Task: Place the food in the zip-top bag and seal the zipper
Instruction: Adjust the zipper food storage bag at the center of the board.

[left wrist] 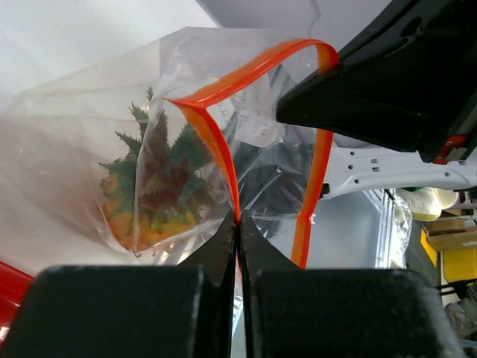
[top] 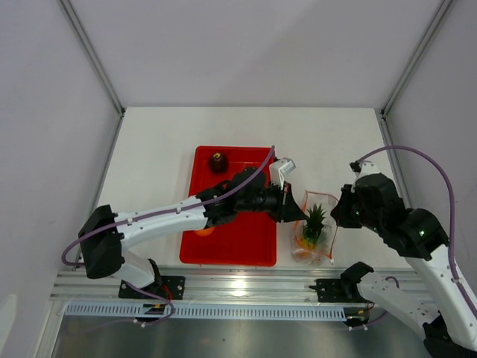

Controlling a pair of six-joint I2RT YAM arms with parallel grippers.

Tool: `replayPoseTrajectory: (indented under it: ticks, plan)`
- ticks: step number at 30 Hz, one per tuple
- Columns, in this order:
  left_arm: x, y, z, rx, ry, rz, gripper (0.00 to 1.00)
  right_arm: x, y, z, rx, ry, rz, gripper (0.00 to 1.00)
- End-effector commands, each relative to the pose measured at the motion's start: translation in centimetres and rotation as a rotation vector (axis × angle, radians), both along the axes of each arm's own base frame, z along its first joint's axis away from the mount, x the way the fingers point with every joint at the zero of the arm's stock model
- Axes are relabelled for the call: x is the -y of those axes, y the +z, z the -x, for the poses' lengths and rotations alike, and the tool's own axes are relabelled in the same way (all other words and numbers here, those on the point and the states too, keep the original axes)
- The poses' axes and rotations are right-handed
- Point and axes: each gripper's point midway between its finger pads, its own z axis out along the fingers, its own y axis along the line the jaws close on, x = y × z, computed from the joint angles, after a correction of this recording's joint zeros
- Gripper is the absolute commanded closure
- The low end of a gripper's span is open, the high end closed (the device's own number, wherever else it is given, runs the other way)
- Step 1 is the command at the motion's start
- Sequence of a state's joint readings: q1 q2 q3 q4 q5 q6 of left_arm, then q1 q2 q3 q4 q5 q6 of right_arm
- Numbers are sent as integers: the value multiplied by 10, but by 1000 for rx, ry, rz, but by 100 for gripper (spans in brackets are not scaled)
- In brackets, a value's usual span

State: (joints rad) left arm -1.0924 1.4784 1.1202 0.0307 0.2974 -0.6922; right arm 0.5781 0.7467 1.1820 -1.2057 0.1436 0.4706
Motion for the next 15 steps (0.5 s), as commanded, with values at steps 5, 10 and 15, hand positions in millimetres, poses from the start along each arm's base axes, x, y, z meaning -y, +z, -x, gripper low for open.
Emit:
replayPoseTrajectory:
  ticks: [5, 10, 15]
  plan:
    - [-13, 70, 32, 51, -60, 182, 100, 22, 100, 25, 345, -37, -225, 100]
    - [-20, 52, 15, 32, 9, 109, 99, 27, 72, 17, 240, -98, -143, 100]
    - [-12, 71, 35, 38, -71, 189, 99, 25, 10, 7, 11, -119, 39, 100]
